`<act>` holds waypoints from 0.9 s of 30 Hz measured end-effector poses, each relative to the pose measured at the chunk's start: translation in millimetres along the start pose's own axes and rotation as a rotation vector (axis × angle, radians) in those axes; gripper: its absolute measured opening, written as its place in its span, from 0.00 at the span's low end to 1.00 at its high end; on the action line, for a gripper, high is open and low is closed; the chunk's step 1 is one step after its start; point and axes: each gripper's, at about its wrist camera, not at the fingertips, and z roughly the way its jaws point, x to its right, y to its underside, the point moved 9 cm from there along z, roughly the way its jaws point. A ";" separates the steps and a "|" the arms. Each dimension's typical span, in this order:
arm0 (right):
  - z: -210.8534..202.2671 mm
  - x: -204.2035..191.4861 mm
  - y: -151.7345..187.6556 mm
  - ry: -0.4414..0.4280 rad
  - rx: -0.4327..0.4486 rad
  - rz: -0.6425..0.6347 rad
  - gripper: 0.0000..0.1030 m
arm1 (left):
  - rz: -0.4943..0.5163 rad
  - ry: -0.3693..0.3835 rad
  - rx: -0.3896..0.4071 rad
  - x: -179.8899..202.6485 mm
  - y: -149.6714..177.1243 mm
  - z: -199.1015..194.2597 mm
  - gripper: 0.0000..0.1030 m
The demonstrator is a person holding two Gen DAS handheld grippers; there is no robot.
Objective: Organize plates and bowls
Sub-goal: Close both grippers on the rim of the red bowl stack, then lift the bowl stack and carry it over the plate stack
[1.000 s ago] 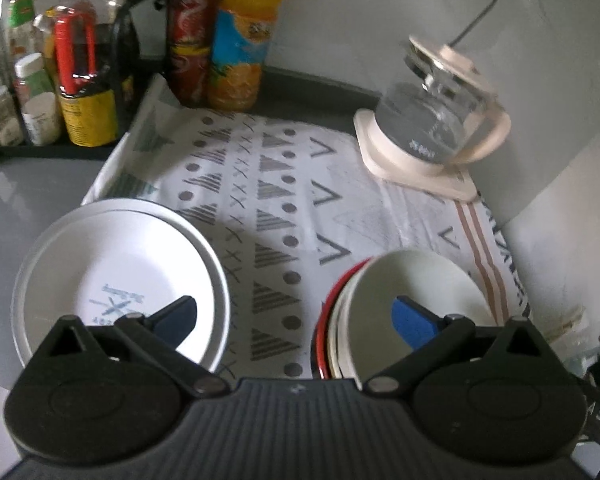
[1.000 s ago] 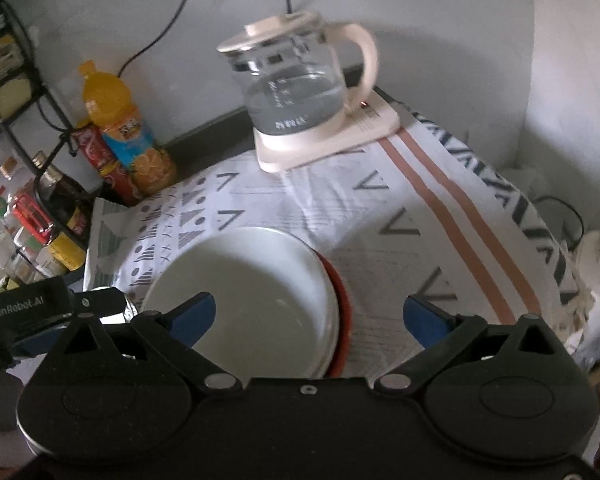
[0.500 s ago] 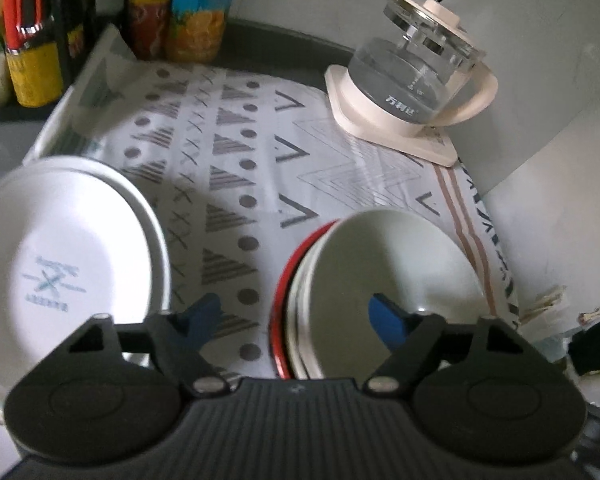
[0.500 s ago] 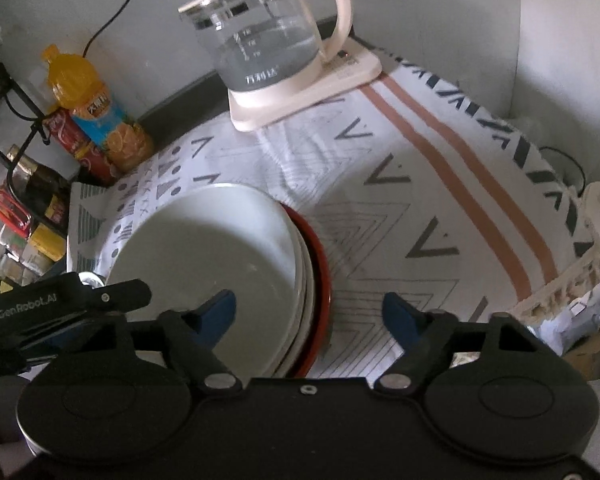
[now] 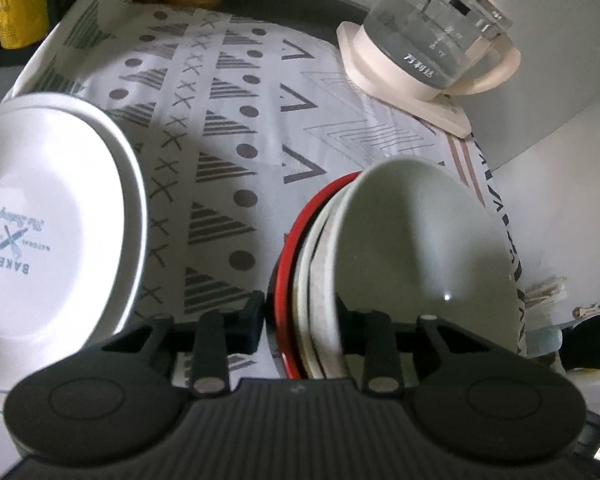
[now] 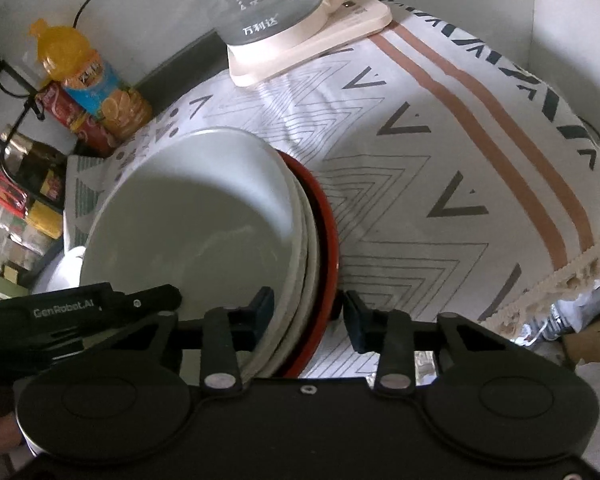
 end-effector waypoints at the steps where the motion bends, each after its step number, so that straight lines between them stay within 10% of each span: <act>1: 1.3 -0.7 -0.1 0.003 -0.002 -0.006 0.37 | -0.007 0.003 -0.003 -1.1 0.0 0.8 0.27; 27: -26.6 -37.5 -33.1 -0.050 0.087 -0.063 0.28 | 0.043 -0.012 0.109 3.1 -31.9 -49.1 0.26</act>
